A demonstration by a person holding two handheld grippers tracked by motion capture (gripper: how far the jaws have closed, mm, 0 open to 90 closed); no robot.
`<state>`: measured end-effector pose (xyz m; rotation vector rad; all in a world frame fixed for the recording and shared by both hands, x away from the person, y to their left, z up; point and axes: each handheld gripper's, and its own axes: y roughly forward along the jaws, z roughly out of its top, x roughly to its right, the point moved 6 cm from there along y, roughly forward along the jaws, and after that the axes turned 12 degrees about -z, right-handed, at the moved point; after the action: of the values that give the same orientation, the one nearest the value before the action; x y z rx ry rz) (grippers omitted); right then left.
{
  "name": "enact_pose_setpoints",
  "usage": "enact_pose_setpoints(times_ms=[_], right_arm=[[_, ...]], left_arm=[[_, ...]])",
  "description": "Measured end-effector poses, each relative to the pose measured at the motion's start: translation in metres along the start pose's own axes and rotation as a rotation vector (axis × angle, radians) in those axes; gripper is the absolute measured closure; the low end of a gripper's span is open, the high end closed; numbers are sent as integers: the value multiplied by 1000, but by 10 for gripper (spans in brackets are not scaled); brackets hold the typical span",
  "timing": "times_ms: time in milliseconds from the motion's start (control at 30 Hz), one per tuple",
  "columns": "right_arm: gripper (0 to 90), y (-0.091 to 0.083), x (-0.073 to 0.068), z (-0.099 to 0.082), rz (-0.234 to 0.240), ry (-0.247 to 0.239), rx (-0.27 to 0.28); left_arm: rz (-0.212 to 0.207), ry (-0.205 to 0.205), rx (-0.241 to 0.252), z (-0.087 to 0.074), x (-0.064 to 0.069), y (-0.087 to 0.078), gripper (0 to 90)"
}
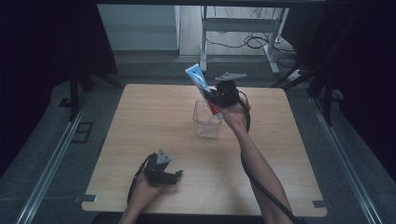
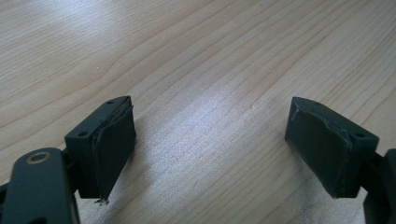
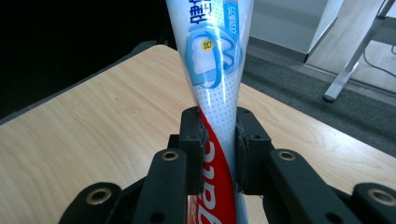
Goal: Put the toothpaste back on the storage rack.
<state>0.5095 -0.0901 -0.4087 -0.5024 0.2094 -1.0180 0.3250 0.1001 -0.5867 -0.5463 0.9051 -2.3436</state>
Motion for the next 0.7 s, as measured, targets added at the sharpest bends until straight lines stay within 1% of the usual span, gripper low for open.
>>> enact_pose_setpoints(times_ms=[267, 700], right_arm=[[751, 9, 1, -2, -17, 9, 1], [750, 18, 4, -8, -39, 14, 7]], left_arm=[[-1, 2, -2, 0, 0, 0, 163], [-1, -2, 0, 0, 0, 0, 163]])
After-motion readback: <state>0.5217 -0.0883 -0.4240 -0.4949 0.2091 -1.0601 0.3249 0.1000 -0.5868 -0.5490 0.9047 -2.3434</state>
